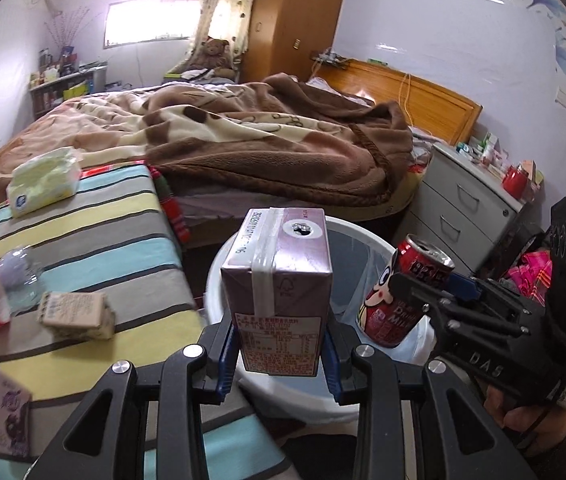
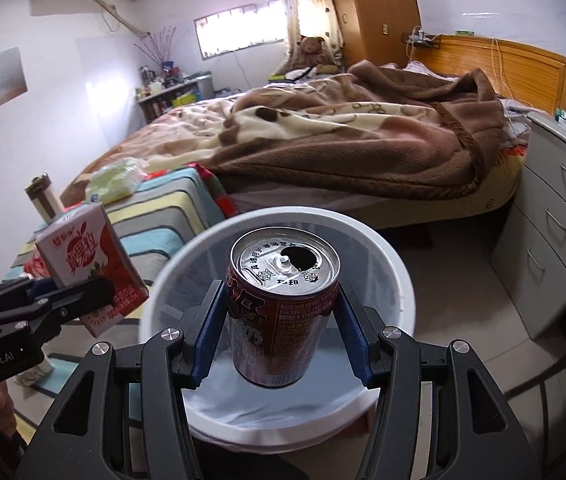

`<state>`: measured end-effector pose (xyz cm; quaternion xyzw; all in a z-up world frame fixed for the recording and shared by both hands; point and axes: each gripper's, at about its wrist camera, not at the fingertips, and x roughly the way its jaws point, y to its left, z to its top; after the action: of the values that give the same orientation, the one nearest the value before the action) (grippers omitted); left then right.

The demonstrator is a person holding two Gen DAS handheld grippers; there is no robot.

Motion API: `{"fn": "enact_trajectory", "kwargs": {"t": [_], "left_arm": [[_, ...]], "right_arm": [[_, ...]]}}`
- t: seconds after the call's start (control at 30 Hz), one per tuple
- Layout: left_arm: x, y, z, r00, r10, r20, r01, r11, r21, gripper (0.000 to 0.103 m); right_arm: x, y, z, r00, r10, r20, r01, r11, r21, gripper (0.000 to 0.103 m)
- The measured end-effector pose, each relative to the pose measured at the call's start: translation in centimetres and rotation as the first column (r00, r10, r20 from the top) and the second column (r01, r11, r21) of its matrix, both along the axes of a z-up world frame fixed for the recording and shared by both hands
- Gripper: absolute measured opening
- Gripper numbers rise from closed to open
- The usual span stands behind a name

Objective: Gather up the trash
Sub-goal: 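Carry the can with the right tool into the wastebasket while the left tool drops the carton there, then grasp the patterned paper cup with the right tool while the left tool grasps the white yogurt cup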

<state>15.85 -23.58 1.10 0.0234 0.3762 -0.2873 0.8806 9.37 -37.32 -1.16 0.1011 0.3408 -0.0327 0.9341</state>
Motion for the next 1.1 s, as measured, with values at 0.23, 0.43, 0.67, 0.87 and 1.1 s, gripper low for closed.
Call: {"fn": "enact_trajectory", "kwargs": {"t": [0.23,0.43,0.67,0.87,1.1], "left_arm": [[1.3,-2.4,-1.6,1.0,-0.017,-0.024,0.018,0.999,0.035,0.036],[1.5,-2.2,-1.6,1.0,-0.01,-0.021,0.011,1.0,0.021,0.058],[1.0,-0.4,-1.0,1.0,0.015,-0.015,-0.015,1.0,0.011,0.06],[-0.2,2.5,0.2,0.998,0.055,0.016,-0.055,0.998,-0.006,0.06],[-2.1,6.9,1.7,0.992,0.112,0.064,-0.11,0.994,-0.026,0.06]], "right_arm": [[0.2,-1.2,-0.7,0.999,-0.025,-0.04,0.024,1.0,-0.003,0.055],[0.2,-1.3,-1.1,0.998,-0.025,-0.062,0.025,1.0,-0.002,0.056],[-0.3,-0.6,-0.1,0.999,-0.03,-0.021,0.03,1.0,0.003,0.064],[-1.0,0.9,1.0,1.0,-0.017,0.015,0.017,1.0,0.009,0.066],[-1.8,4.1,1.8,0.998,0.024,0.053,-0.026,0.999,0.033,0.069]]}}
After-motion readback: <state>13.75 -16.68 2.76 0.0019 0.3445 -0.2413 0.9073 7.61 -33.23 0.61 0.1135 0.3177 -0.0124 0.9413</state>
